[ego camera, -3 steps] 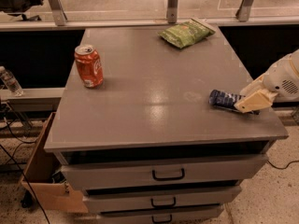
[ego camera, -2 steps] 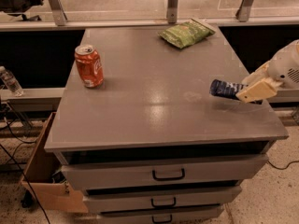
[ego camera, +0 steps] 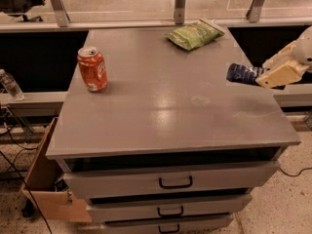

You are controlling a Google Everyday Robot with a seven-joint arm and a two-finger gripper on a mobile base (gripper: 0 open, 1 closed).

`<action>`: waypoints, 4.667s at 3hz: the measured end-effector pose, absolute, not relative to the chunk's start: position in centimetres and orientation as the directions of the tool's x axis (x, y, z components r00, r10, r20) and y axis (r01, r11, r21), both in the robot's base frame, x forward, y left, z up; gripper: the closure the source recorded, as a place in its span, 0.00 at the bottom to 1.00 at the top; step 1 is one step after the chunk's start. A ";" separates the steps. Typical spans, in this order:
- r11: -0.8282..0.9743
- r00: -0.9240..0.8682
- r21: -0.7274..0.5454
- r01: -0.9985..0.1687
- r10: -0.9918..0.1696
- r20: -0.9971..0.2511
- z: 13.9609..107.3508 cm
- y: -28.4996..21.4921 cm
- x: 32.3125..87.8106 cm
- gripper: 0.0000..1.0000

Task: Move rxbar blueberry near green jalapeno chip bag

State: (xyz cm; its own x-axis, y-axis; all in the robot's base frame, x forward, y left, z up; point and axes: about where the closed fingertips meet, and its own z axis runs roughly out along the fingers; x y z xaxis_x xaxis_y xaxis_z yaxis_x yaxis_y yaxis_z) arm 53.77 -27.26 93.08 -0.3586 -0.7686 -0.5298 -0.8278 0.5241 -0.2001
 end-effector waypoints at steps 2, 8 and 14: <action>0.558 -0.344 -0.241 -0.794 -0.739 -0.579 92.8 -27.2 60.6 1.00; 0.692 -0.397 -0.169 -0.702 -0.577 -0.714 87.1 -24.5 78.5 0.59; 0.724 -0.278 -0.079 -0.685 -0.360 -0.891 92.4 -31.6 73.2 0.00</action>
Offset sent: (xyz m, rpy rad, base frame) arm 0.1169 -0.0037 0.0103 0.0468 -0.1508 -0.0641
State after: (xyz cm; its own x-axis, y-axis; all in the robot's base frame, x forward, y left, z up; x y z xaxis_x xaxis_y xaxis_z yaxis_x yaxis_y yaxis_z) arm 73.20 -31.65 92.38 -0.2777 -0.3597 -0.8908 -0.6853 0.7240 -0.0788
